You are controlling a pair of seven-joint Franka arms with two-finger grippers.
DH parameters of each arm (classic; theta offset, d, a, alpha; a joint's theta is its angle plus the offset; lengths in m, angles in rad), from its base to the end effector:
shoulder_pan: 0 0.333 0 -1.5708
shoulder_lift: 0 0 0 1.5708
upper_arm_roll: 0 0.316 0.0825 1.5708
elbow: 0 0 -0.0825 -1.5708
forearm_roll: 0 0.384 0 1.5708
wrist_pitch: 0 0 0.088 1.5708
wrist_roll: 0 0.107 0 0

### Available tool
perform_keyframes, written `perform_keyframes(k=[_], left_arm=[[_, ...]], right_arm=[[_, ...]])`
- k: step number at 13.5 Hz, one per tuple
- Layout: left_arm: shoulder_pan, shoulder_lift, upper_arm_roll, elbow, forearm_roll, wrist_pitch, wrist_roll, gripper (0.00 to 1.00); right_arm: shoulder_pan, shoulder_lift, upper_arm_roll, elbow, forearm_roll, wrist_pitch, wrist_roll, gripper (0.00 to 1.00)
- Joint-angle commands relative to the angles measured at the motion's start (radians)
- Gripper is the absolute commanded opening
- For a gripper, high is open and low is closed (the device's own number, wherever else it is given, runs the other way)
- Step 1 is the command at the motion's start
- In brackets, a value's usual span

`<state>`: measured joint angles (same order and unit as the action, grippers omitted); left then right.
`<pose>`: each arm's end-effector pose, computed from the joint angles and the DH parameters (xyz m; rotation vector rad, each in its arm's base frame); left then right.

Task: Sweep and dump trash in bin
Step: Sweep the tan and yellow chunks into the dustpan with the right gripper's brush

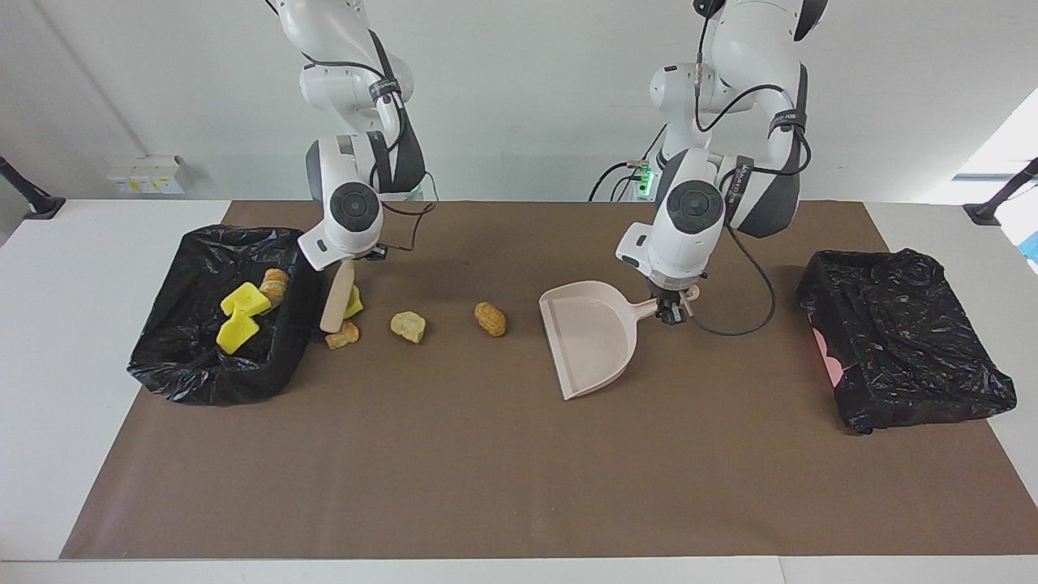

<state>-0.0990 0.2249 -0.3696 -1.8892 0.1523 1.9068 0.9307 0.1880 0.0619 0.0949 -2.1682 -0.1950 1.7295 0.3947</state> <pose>0.5317 -0.2470 0.3802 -2.3178 2.0796 0.3087 0.4687 0.1176 0.3386 2.7525 -0.0417 -0.5804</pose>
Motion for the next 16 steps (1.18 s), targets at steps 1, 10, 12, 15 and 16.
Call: perform_keyframes(k=[1, 10, 12, 15, 16], left_arm=[[-0.027, -0.052, 0.012, -0.077, -0.019, 0.040, 0.010, 0.00], [-0.061, -0.081, 0.012, -0.180, -0.045, 0.144, 0.017, 0.00], [-0.057, -0.084, 0.012, -0.189, -0.046, 0.155, 0.025, 0.00], [-0.053, -0.085, 0.012, -0.206, -0.048, 0.173, 0.077, 0.00], [-0.041, -0.085, 0.012, -0.208, -0.066, 0.181, 0.097, 0.00]], right_arm=[[0.057, 0.019, 0.005, 0.033, 0.075, 0.019, -0.040, 0.00], [0.260, 0.019, 0.005, 0.034, 0.389, 0.220, -0.043, 0.00], [0.291, 0.021, 0.006, 0.045, 0.466, 0.242, -0.066, 0.00], [0.332, 0.038, 0.008, 0.082, 0.698, 0.298, -0.186, 0.00], [0.335, 0.059, 0.011, 0.134, 0.724, 0.279, -0.185, 0.00]])
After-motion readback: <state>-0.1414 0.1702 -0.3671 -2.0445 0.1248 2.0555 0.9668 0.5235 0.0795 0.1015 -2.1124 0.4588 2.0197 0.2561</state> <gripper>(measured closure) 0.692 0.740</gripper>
